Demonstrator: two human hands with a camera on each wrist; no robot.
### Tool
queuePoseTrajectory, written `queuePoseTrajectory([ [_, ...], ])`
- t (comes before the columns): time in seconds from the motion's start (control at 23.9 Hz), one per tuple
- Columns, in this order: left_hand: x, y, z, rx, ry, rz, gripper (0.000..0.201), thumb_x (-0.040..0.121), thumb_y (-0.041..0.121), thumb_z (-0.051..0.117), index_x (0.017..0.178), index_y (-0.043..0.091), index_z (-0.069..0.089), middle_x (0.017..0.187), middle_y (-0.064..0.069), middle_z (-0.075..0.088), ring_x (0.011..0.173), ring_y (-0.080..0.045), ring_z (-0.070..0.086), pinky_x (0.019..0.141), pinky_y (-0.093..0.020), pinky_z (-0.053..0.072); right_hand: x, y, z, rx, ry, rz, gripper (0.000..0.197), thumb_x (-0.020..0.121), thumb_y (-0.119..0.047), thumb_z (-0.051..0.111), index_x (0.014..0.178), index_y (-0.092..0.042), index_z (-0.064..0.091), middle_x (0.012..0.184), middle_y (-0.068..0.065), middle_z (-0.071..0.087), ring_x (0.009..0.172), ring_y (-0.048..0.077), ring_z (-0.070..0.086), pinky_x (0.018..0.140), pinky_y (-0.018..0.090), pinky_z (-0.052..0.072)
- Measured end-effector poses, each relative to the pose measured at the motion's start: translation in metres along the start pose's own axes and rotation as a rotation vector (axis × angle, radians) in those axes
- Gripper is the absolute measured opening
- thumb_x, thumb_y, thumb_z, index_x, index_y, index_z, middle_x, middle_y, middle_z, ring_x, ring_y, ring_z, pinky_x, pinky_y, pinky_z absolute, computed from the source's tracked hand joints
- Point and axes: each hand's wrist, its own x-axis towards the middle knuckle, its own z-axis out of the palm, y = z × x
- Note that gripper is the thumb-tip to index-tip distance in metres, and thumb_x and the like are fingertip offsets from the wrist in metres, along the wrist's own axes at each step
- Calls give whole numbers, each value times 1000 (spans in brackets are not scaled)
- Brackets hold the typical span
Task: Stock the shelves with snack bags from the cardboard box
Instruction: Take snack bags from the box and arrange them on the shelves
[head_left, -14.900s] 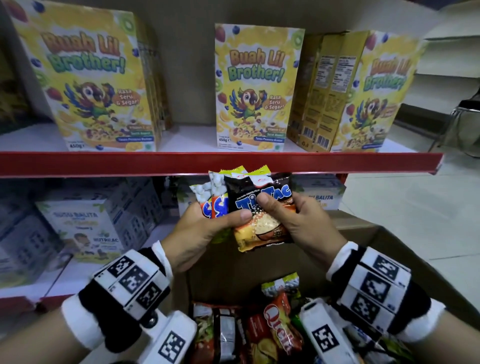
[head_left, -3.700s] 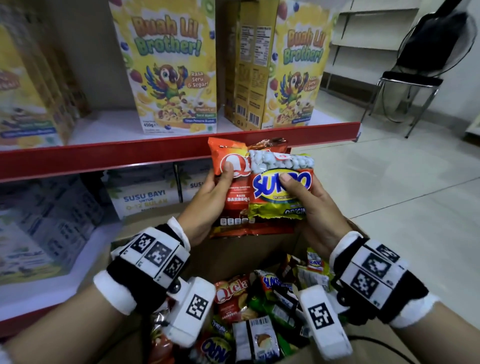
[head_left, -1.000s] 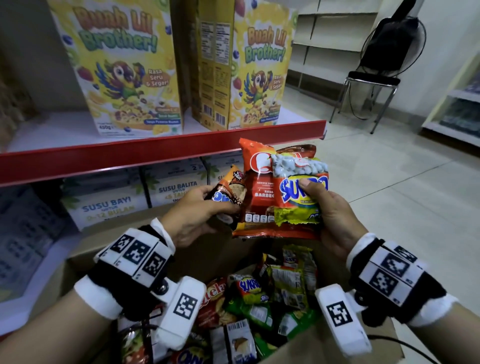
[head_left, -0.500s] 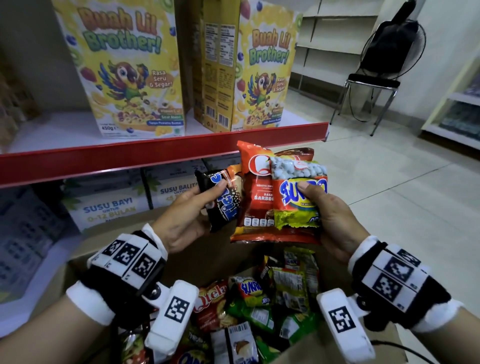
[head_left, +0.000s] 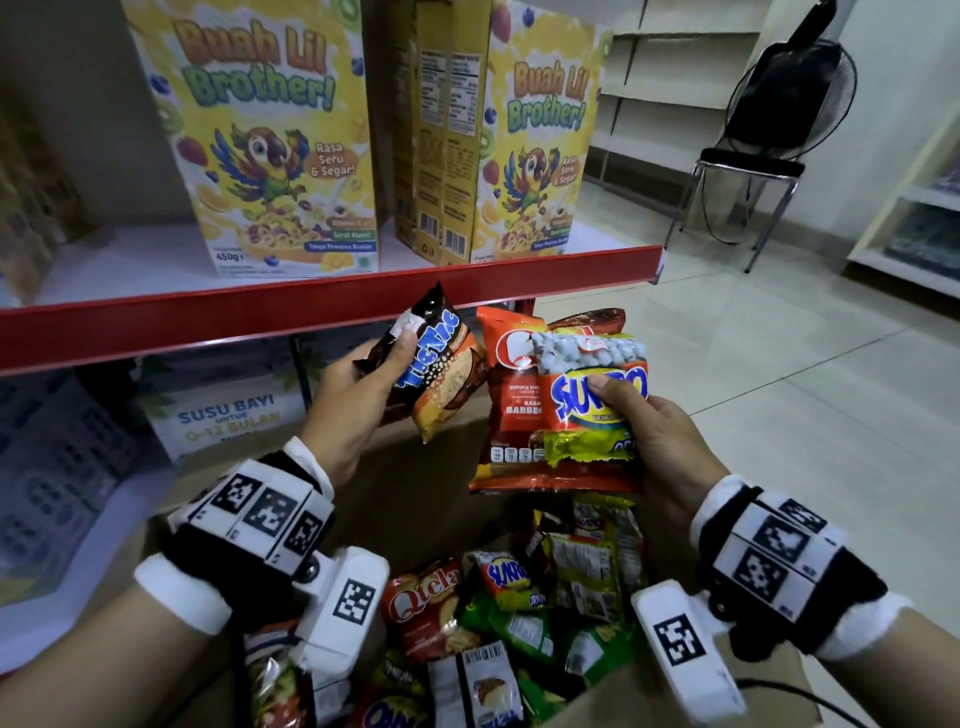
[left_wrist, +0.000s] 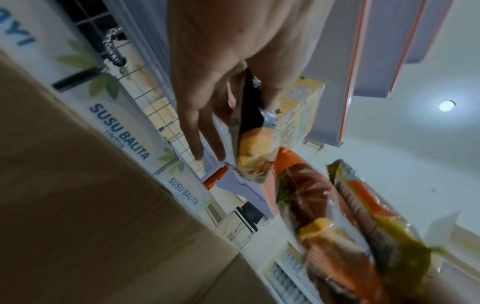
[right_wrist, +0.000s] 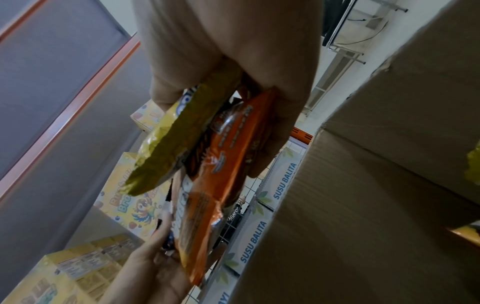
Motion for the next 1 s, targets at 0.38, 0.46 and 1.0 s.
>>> queuePoseTrajectory([
  [0.38, -3, -16, 6, 223, 98, 86, 39, 92, 44, 51, 93, 7, 63, 95, -15, 68, 93, -36, 65, 87, -48, 49, -3, 4, 9, 85, -80, -6, 58, 64, -38, 79, 111, -7, 64, 94, 13, 75, 77, 23, 73, 67, 34, 59],
  [0.46, -3, -16, 7, 301, 160, 147, 45, 94, 46, 47, 92, 4, 63, 87, -18, 65, 89, -37, 64, 80, -43, 49, -4, 3, 10, 146, -93, 0, 57, 65, -35, 77, 113, -8, 63, 95, 13, 74, 78, 23, 73, 65, 33, 59],
  [1.0, -19, -9, 23, 71, -30, 42, 51, 91, 60, 33, 101, 23, 66, 98, -2, 75, 93, -16, 71, 87, -35, 52, -10, 5, 15, 211, -193, 46, 47, 68, -32, 71, 108, -7, 65, 92, 15, 74, 77, 24, 73, 62, 32, 57],
])
